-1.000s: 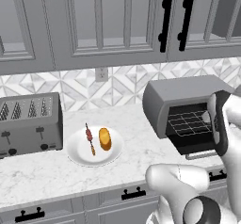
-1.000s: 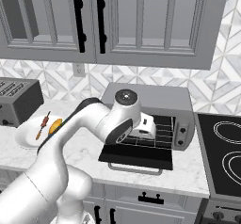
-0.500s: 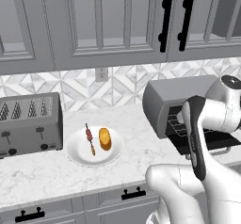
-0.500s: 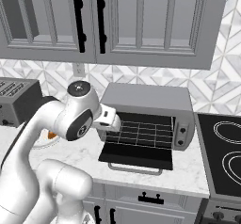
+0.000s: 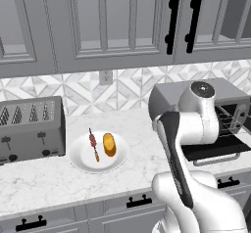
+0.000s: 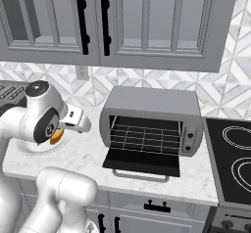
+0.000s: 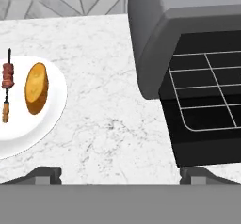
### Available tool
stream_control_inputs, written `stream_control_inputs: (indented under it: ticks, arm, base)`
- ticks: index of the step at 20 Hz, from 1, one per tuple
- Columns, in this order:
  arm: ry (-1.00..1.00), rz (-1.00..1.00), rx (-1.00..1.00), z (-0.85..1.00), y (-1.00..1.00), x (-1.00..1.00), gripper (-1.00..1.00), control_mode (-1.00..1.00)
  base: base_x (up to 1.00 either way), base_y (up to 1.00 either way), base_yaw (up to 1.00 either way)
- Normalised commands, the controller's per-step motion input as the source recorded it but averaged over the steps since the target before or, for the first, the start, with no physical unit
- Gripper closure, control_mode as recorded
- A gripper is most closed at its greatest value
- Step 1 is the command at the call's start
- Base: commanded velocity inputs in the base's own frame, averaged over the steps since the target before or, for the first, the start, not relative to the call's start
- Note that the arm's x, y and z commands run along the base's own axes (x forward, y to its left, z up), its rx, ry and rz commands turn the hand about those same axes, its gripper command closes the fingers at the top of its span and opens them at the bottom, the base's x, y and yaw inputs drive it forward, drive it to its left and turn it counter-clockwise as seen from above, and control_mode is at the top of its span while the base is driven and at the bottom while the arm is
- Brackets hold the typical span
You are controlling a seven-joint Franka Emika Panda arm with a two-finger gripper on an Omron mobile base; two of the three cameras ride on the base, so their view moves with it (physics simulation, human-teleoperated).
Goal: Pick up the kebab skewer and baguette bread, and place them inside the toaster oven. Close the toaster oven door and start by setting the timer.
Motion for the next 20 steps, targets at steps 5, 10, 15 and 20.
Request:
stream_control_inputs:
  ticks: [5, 10, 15, 20]
  arm:
    - [0.10, 0.00, 0.00, 0.00, 0.97, 0.00, -1.00, -1.00]
    - [0.17, -0.01, -0.01, -0.02, 0.91, 0.01, -1.00, -1.00]
    - [0.10, -0.01, 0.00, -0.04, 0.72, 0.31, -1.00, -1.00]
    - [0.04, 0.00, 0.00, -0.34, 0.22, 0.25, -1.00, -1.00]
  base:
    - [0.00, 0.00, 0.00]
    - [0.00, 0.00, 0.00]
    - [0.00, 0.00, 0.00]
    - [0.00, 0.00, 0.00]
